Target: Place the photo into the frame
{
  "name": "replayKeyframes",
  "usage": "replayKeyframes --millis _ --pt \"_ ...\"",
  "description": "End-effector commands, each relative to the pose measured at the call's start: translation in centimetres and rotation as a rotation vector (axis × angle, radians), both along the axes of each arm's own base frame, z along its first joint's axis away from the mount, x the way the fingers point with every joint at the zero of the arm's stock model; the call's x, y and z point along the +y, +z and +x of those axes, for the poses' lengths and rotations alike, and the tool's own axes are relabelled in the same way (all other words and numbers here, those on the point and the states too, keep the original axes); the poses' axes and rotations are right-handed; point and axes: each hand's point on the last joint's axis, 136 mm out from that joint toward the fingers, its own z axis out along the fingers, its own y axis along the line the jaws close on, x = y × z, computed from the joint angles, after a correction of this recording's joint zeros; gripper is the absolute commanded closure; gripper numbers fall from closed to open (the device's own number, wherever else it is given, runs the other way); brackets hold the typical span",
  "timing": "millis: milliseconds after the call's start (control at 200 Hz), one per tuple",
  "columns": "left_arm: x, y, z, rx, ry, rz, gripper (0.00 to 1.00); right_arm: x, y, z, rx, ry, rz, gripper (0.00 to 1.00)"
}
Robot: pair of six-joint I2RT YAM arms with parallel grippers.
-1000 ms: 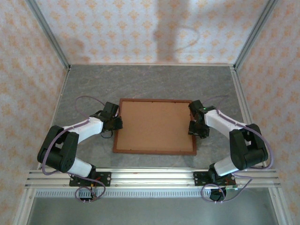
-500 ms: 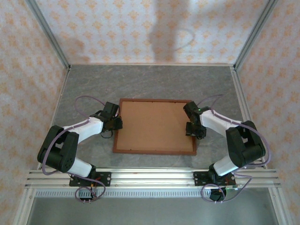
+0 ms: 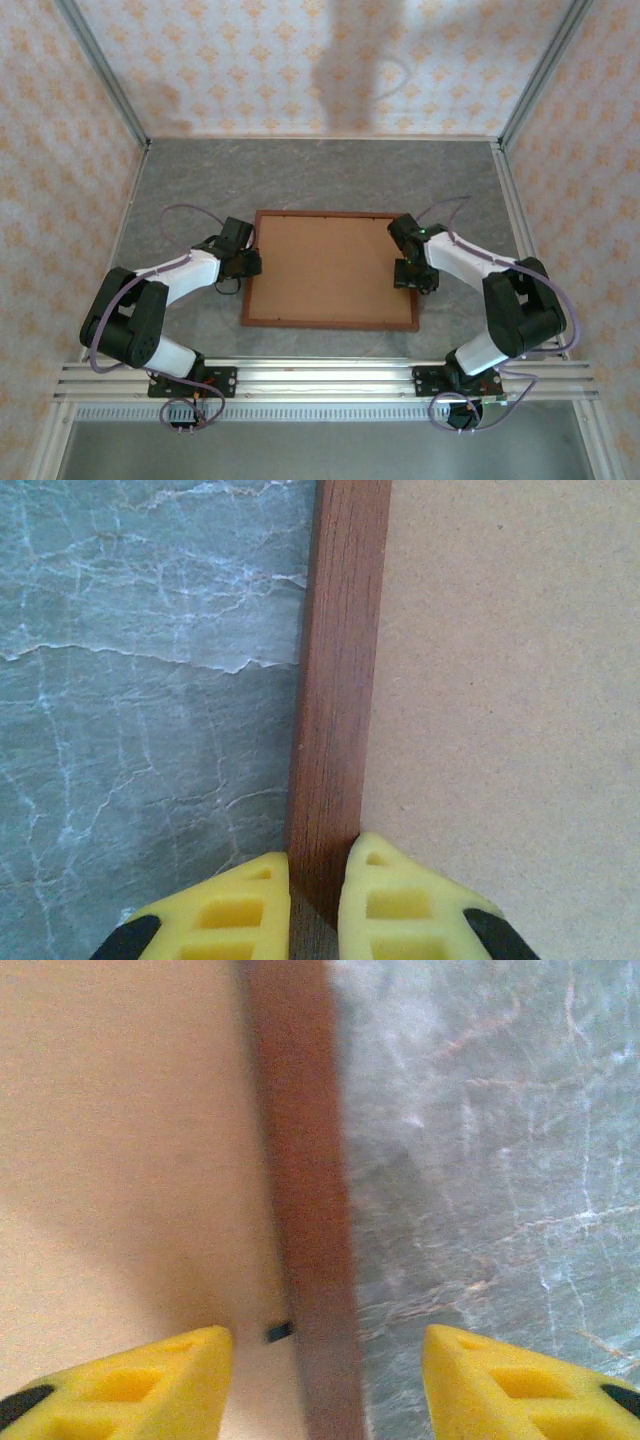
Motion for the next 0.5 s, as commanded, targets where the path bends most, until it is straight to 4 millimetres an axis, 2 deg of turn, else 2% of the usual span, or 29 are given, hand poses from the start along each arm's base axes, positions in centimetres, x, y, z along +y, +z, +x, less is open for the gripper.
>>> replayKeyframes --millis 0,200,315,496 --pt "-0.2 -2.6 -2.7 0.13 -0.013 0.002 0.87 0.4 3.7 2.3 -0.117 0.011 0.049 0.43" --pt "-0.3 -2.4 -2.7 0.127 -0.015 -0.002 0.87 -0.4 3.5 5.1 -0.132 -0.067 0.173 0.42" --pt "-0.4 -2.2 -2.7 0.122 -0.019 -0.007 0.87 -0.7 2.5 6.7 -0.118 -0.098 0.226 0.44" --pt "-0.8 -2.0 -3.0 0.121 -0.021 -0.018 0.87 -1.5 0.6 7.7 -0.079 -0.115 0.223 0.52"
